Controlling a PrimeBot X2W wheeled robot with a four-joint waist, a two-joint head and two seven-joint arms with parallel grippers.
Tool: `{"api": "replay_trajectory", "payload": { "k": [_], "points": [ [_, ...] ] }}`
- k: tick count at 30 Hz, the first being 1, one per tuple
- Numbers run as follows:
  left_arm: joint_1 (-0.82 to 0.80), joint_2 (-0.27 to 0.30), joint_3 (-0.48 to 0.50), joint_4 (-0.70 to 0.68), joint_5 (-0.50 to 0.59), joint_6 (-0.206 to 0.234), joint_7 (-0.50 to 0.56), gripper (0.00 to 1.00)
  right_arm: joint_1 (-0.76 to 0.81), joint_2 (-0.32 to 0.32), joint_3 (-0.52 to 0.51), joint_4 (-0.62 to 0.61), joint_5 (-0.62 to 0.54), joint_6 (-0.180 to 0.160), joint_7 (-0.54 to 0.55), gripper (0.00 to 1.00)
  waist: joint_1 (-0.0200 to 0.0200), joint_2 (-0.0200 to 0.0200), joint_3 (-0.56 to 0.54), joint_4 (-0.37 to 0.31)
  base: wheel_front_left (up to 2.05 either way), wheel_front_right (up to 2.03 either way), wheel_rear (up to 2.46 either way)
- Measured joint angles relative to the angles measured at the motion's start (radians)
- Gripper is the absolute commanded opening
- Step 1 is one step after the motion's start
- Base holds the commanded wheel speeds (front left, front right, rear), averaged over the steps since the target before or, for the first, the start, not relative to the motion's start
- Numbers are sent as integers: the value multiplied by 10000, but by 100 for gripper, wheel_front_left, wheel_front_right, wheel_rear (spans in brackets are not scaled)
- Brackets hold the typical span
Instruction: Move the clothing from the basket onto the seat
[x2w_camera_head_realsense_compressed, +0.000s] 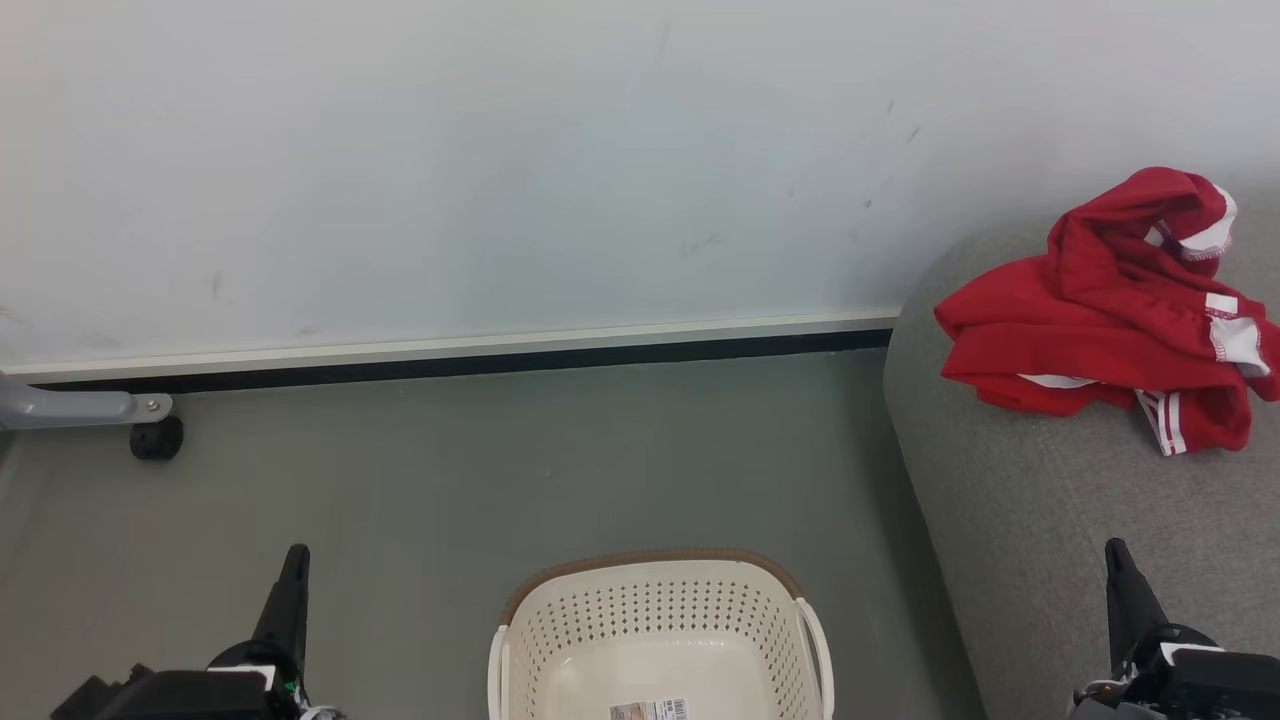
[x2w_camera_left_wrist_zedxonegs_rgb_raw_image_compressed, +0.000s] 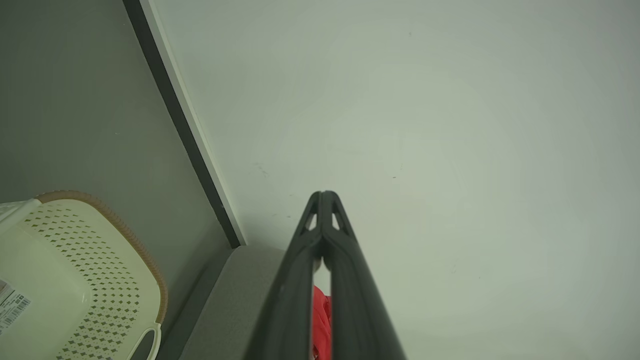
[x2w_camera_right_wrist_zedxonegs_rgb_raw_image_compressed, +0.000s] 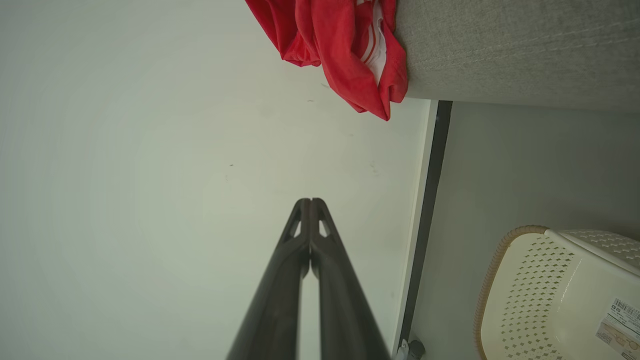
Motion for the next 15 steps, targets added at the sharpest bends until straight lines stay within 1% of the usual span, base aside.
{"api": "replay_trajectory", "payload": {
  "k": [15],
  "points": [
    [0, 0, -2, -2, 0, 0, 0, 0, 0, 0, 0, -2, 0, 0, -2, 0, 0, 0, 0, 0, 0, 0, 0]
  ]
}}
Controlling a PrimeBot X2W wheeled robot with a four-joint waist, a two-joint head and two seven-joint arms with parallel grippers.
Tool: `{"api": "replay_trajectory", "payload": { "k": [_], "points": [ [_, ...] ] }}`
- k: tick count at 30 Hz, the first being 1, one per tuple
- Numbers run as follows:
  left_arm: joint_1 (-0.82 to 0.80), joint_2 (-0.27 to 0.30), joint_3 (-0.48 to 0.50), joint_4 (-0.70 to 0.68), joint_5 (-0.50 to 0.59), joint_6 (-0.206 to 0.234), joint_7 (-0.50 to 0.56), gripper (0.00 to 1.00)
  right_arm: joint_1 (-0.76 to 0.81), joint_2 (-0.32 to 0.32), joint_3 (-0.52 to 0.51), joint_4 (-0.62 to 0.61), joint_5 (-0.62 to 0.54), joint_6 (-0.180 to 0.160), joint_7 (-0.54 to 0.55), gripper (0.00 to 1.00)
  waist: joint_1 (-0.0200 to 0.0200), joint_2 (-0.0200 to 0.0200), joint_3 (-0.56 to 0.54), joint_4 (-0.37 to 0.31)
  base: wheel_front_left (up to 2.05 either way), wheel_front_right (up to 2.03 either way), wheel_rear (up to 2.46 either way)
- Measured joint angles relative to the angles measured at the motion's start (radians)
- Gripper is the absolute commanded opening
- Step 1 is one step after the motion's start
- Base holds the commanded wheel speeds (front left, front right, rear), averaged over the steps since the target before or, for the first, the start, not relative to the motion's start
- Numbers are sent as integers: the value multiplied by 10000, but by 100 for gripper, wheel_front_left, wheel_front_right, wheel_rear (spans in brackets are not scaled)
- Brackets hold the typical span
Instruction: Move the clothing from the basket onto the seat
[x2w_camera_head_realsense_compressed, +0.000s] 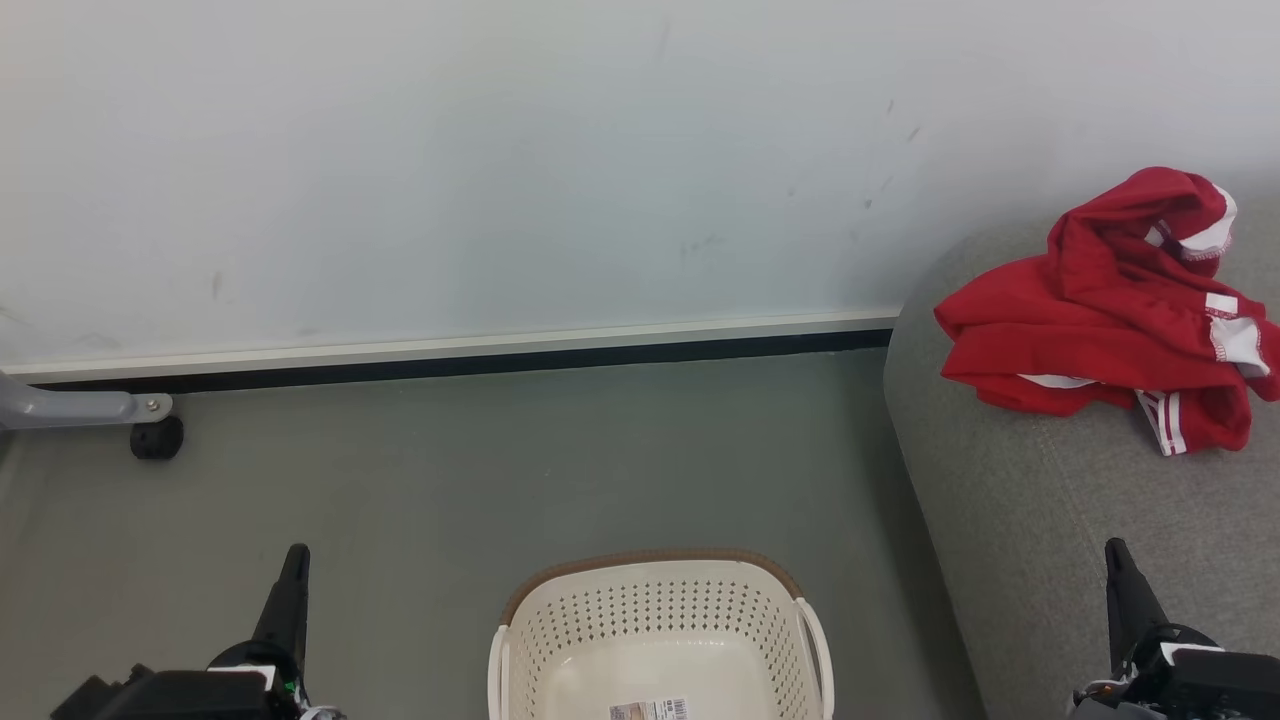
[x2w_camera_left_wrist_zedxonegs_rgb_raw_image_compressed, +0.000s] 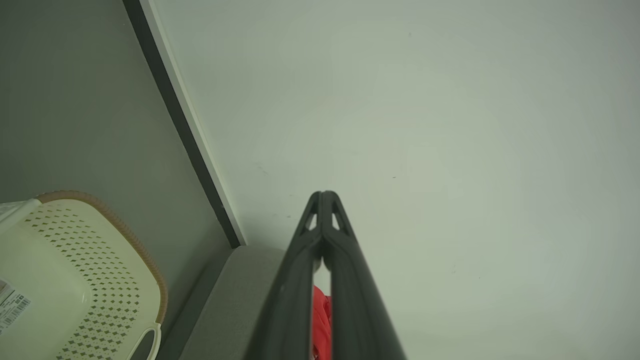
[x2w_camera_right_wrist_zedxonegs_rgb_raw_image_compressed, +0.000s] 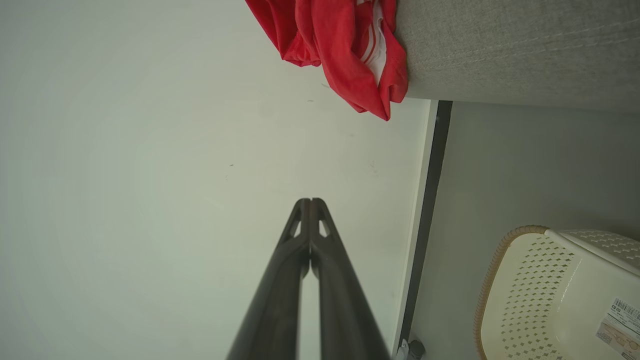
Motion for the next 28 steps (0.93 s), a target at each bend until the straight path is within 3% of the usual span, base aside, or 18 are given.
{"api": "replay_trajectory", "payload": {
  "k": [28],
  "points": [
    [0, 0, 0, -2, 0, 0, 0, 0, 0, 0, 0, -2, 0, 0, 0, 0, 0, 0, 1, 0, 0, 0, 0]
  ]
}}
